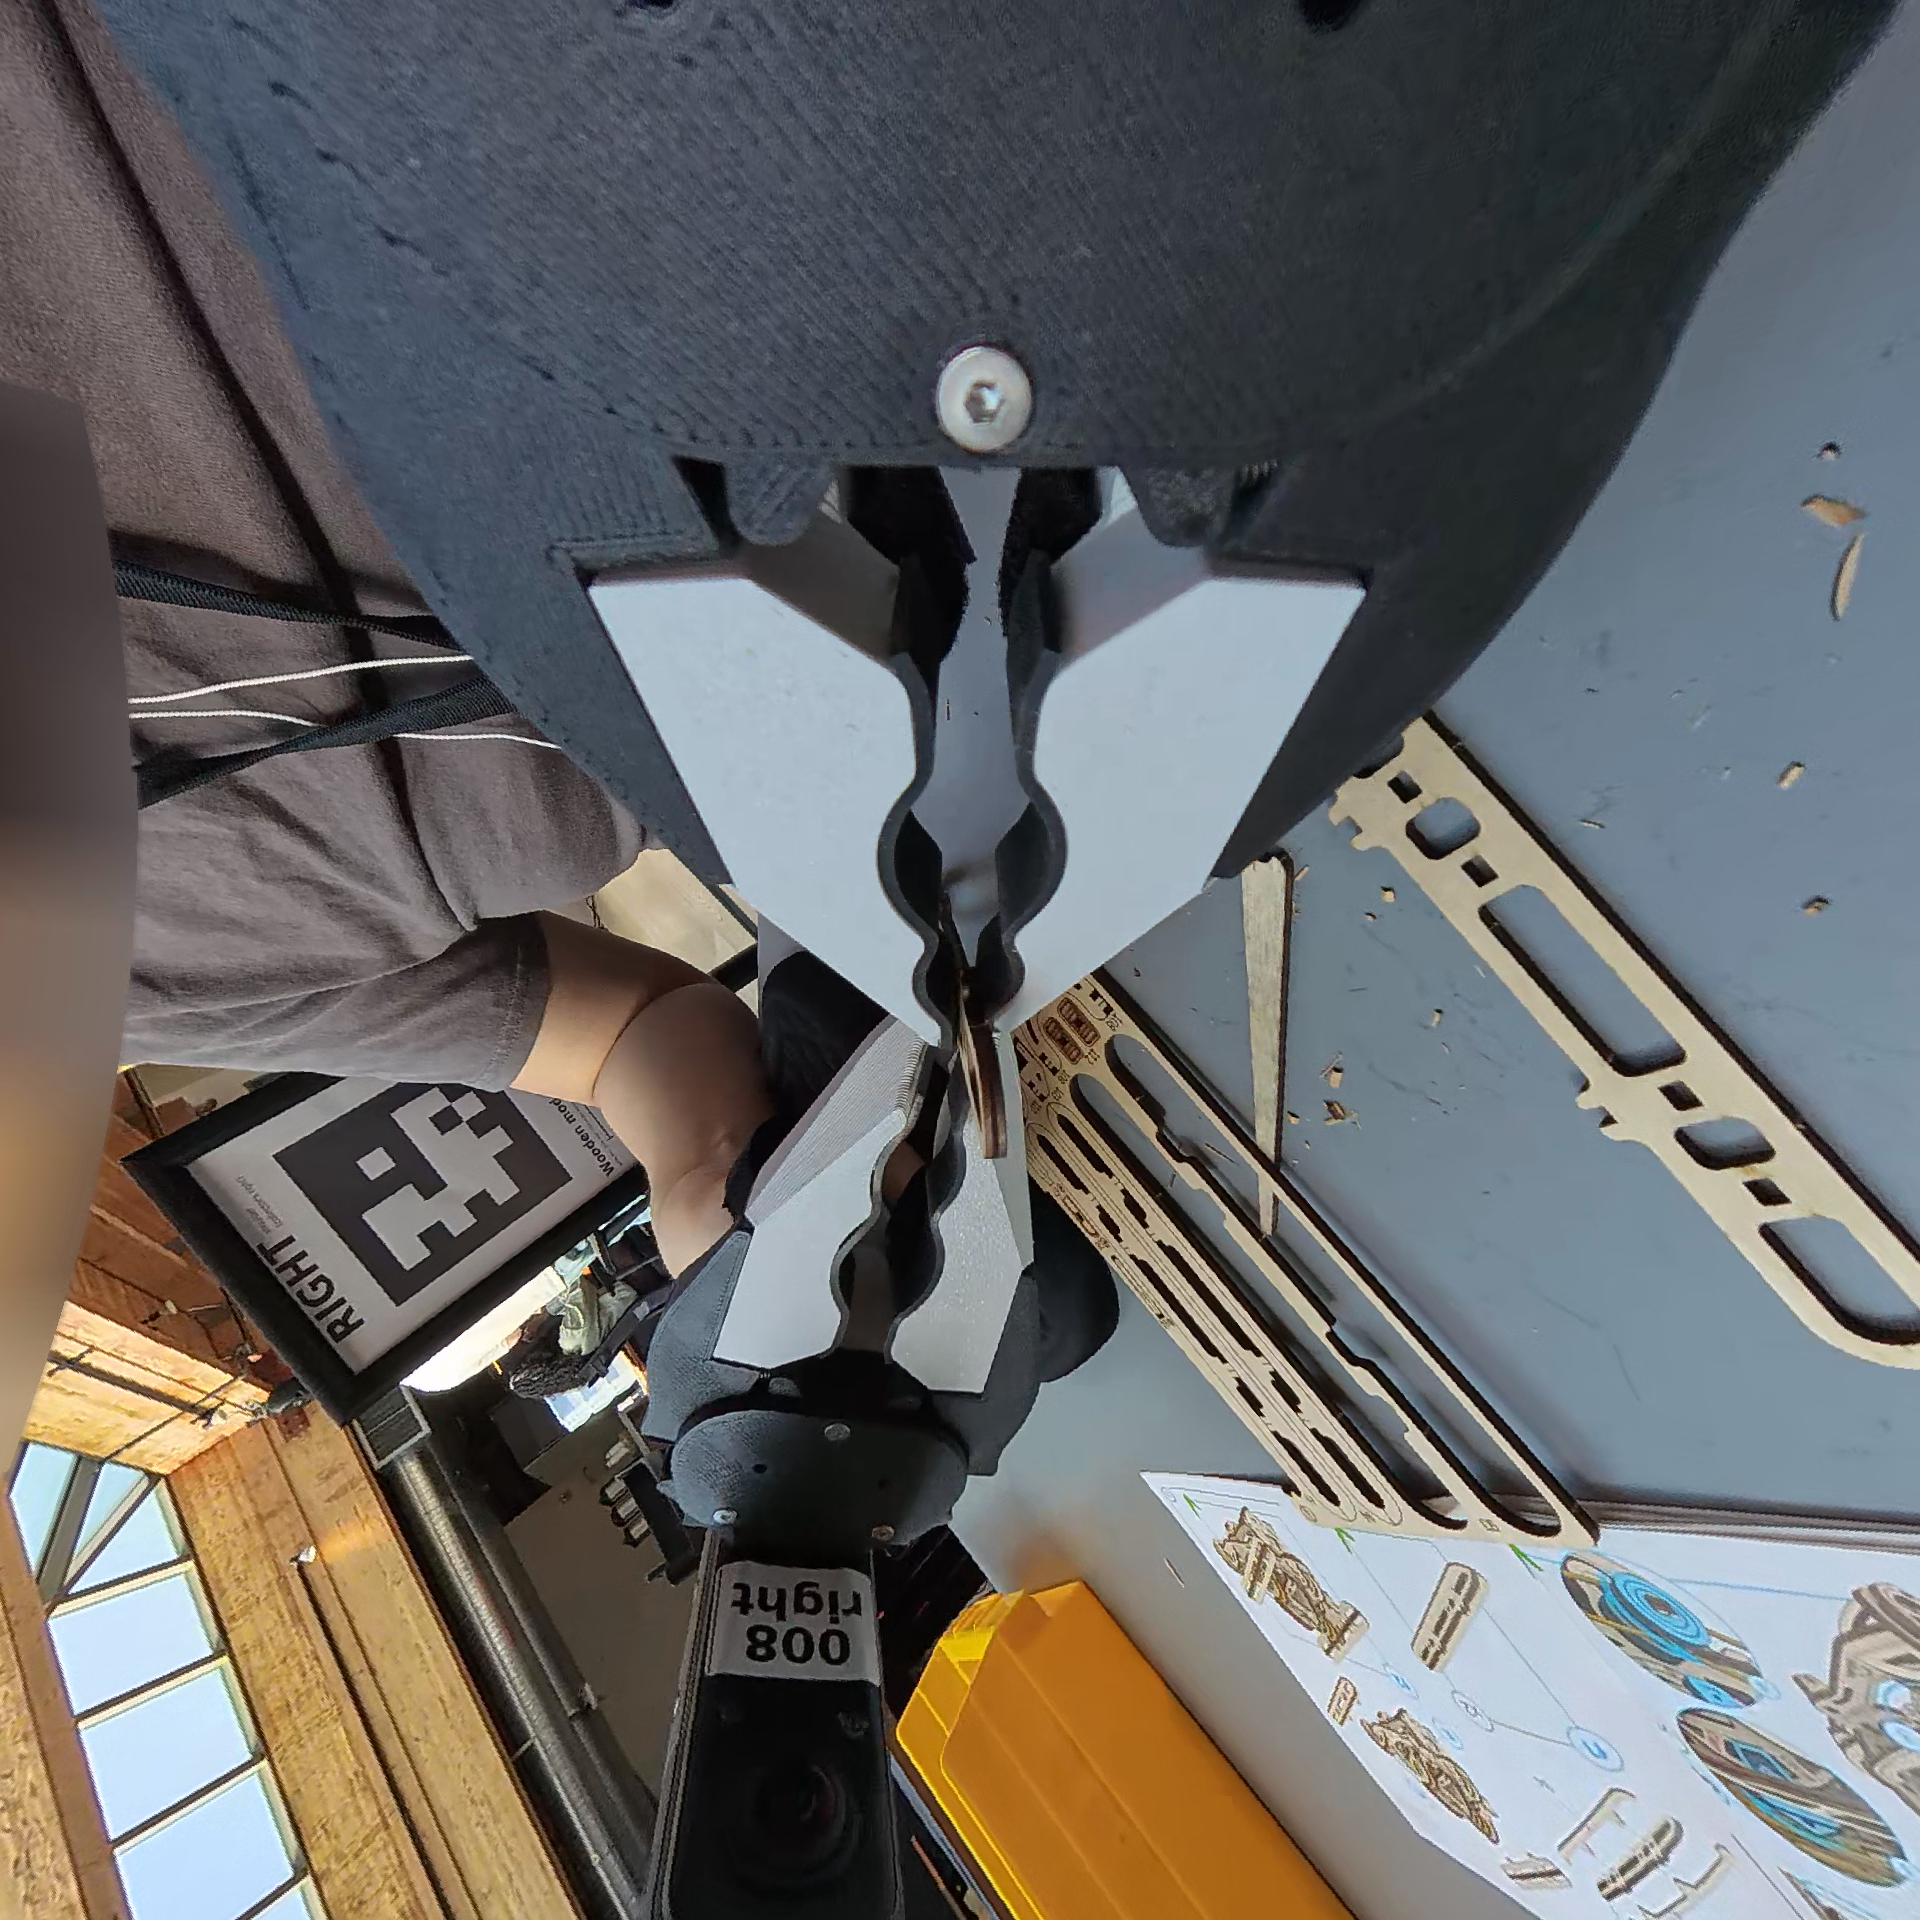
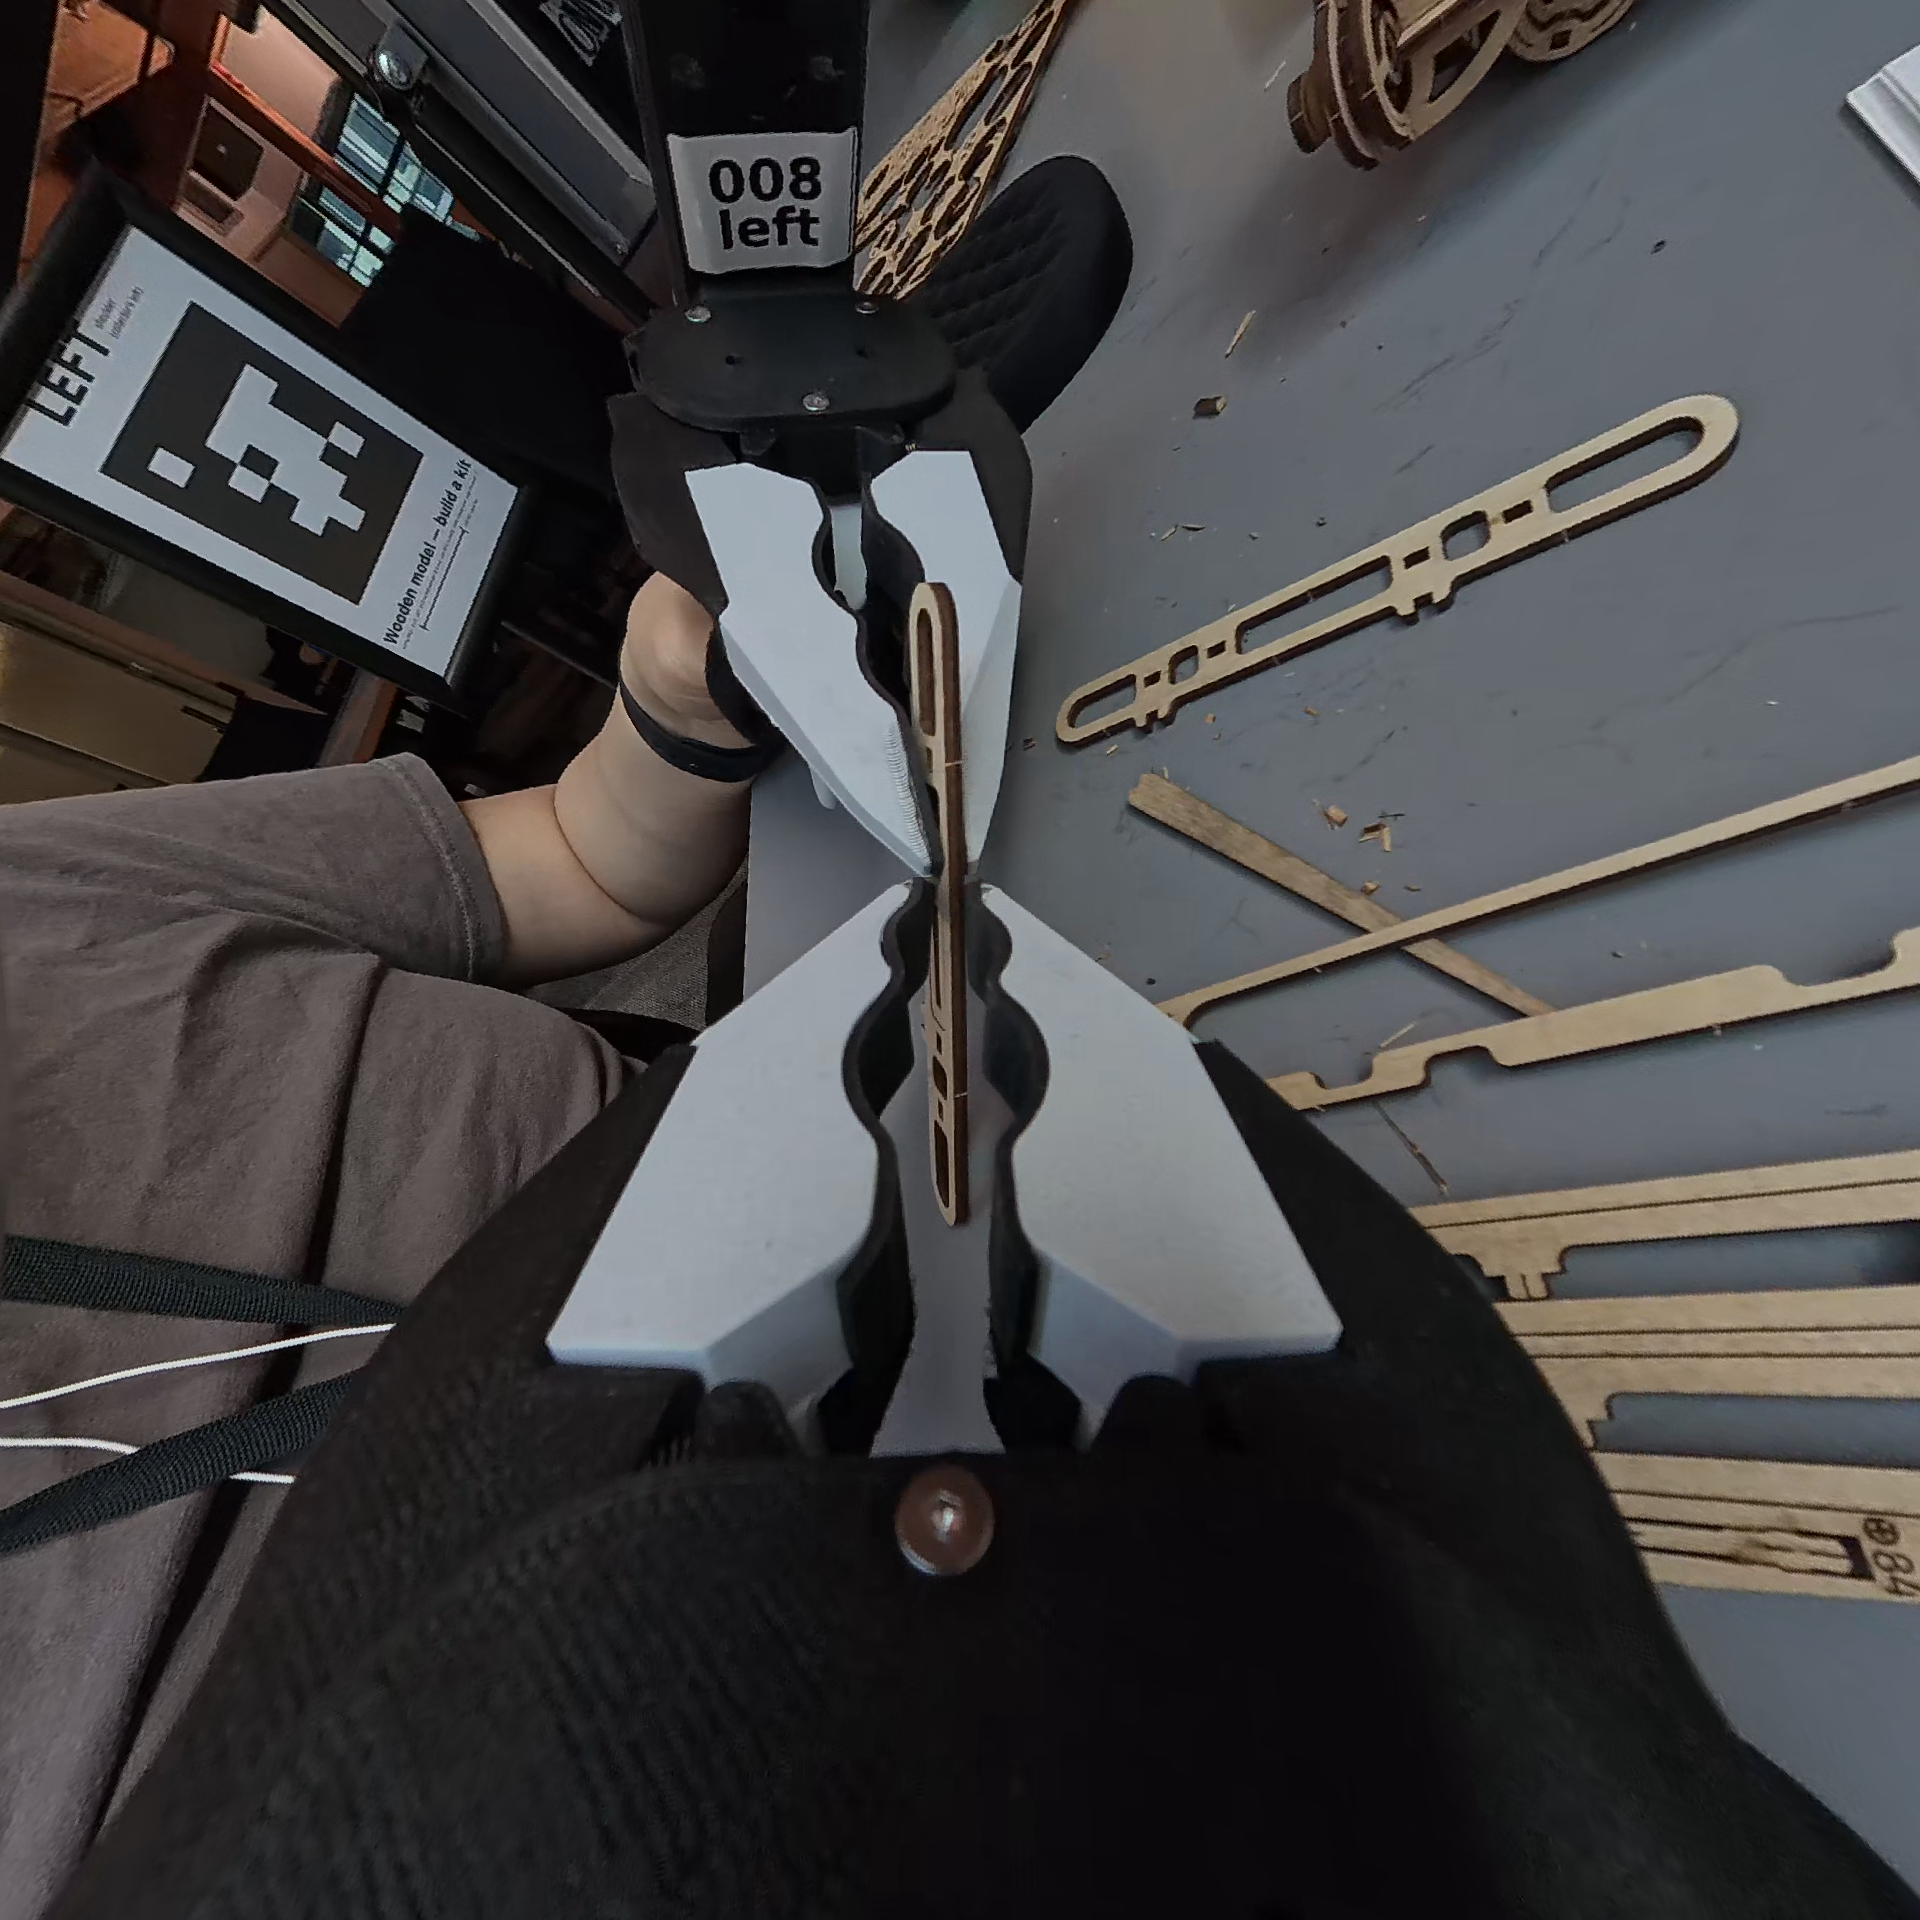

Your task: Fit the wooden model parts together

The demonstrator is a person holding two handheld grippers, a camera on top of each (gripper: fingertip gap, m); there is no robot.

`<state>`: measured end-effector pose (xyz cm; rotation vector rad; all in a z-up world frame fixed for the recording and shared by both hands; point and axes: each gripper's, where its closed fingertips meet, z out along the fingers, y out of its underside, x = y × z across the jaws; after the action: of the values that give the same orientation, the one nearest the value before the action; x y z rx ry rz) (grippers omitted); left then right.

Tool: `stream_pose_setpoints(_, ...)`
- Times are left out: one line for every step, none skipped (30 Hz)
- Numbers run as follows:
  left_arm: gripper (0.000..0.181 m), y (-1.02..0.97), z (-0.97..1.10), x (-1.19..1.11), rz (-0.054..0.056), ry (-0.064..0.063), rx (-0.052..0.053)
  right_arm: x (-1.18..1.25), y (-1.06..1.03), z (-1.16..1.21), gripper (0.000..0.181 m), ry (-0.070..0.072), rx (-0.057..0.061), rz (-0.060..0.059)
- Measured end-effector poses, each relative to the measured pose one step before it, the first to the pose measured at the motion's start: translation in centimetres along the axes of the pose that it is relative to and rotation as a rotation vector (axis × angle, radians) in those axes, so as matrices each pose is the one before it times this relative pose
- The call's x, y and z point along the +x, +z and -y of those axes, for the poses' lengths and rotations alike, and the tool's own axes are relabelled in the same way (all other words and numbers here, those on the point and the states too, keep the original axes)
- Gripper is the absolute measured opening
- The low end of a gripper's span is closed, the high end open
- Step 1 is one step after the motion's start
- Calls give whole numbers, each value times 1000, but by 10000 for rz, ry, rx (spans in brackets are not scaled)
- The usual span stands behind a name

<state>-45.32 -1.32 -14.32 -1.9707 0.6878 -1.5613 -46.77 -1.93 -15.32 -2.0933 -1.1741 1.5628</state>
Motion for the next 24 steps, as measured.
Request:
stream_pose_setpoints(1, 1, -2, -18, 4, -2, -2, 23, 5, -7, 4, 53, 3, 23)
stream_pose_setpoints(0, 2, -2, -14, 2, -4, -2, -6, -3, 5, 4, 46, 2, 37)
stream_pose_setpoints(0, -5, 4, -20, 9, -12, 3, 21, 7, -9, 4, 71, -7, 40)
stream_pose_setpoints(0, -4, 6, -6, -1, -12, 5, 8, 3, -3, 4, 89, 0, 51)
stream_pose_setpoints(0, -1, 6, -19, -1, -13, 4, -8, 12, -36, 4, 91, -22, 70)
stream_pose_setpoints(0, -20, 30, -37, 8, -25, 17, 14, 15, -56, 4, 117, -38, 76)
stream_pose_setpoints(0, -13, 29, -42, 2, -36, 21, 14, -16, 34, 4, 91, 15, 52)
stream_pose_setpoints(0, -15, 17, -23, -8, -29, 7, 3, -15, 32, 5, 29, 21, 26)
stream_pose_setpoints(0, 2, -7, -6, 1, -4, 0, 32, -1, -2, 4, 4, -2, -25)
stream_pose_setpoints(0, -2, 2, -11, 15, 6, 2, 37, 16, -5, 4, -10, -5, -38)
stream_pose_setpoints(0, -4, 10, -24, 17, -2, 8, 24, 3, 9, 4, -15, 7, -30)
stream_pose_setpoints(0, -6, 12, -9, 3, -5, 4, 15, 1, 6, 4, -20, 6, -31)
stream_pose_setpoints(0, -1, -7, 1, 2, 4, 0, -1, 1, 3, 4, -13, -5, -8)
stream_pose_setpoints(0, 6, 9, -14, 19, 15, 2, 3, 6, -4, 4, 22, 0, 12)
stream_pose_setpoints(0, 6, -6, 2, 9, 12, 1, -17, 14, -27, 5, 27, -18, 27)
stream_pose_setpoints(0, 1, 8, -4, 0, -3, 0, -10, 28, -28, 5, 18, -32, 20)
stream_pose_setpoints(0, 0, 0, -8, 8, -5, 0, 0, 44, -31, 5, 2, -28, 0)
stream_pose_setpoints(0, 2, -1, -14, 1, -2, -1, 2, 39, -39, 5, -9, -32, -16)
stream_pose_setpoints(0, 2, 0, -15, 6, -9, -1, 38, 39, -51, 5, -8, -37, -37)
stream_pose_setpoints(0, -6, -4, 3, -3, -11, 3, 19, 17, -2, 5, -24, -2, -28)
stream_pose_setpoints(0, 0, -5, 27, -15, 3, 2, -14, -8, 11, 4, -7, 6, 9)
stream_pose_setpoints(0, -5, 1, 36, -15, 19, 1, -38, -8, 5, 4, 25, 1, 50)
stream_pose_setpoints(0, 4, 5, 16, 8, 24, 5, -35, -20, 16, 4, 74, 7, 80)
stream_pose_setpoints(0, -3, 10, -17, 21, 12, 2, 22, -30, 34, 4, 115, 17, 75)
